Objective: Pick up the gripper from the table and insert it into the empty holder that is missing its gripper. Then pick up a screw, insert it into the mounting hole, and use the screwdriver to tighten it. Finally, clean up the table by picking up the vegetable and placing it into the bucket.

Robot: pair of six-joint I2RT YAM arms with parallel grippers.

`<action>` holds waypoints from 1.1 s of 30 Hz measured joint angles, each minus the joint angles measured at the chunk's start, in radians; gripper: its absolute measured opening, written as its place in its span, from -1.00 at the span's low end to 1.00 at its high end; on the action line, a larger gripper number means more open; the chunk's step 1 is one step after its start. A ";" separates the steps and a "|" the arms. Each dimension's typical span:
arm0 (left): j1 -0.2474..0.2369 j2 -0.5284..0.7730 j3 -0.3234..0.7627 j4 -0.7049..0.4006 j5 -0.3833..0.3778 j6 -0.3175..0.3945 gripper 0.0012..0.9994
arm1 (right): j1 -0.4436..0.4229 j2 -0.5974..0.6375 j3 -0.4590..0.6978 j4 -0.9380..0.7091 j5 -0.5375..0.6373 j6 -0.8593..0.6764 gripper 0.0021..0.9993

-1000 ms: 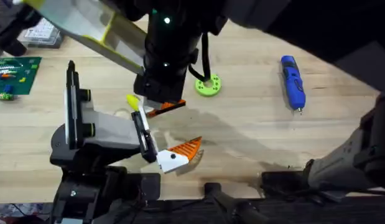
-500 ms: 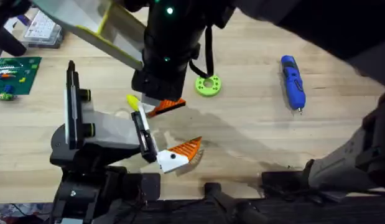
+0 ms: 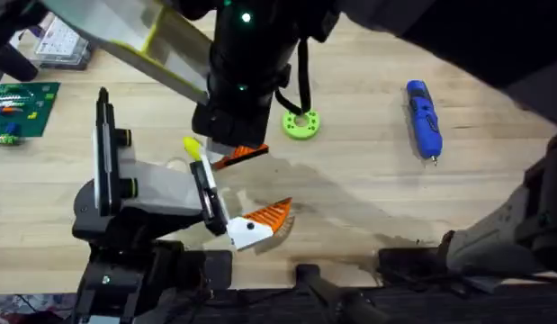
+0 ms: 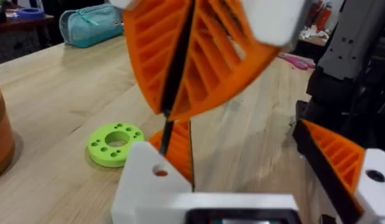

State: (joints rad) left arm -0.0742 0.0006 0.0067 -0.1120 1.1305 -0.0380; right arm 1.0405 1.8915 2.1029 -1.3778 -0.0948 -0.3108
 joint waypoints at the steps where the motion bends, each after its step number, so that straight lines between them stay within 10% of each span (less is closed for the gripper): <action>1: 0.000 0.000 0.000 0.000 0.000 0.000 0.97 | 0.000 0.000 0.000 0.000 0.000 0.000 -0.98; 33: 0.000 0.000 0.000 0.000 0.000 0.000 0.97 | 0.000 0.000 -0.019 0.003 -0.019 0.000 -0.98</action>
State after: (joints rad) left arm -0.0742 0.0006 0.0067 -0.1120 1.1305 -0.0380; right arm 1.0405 1.8918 2.0840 -1.3748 -0.1135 -0.3107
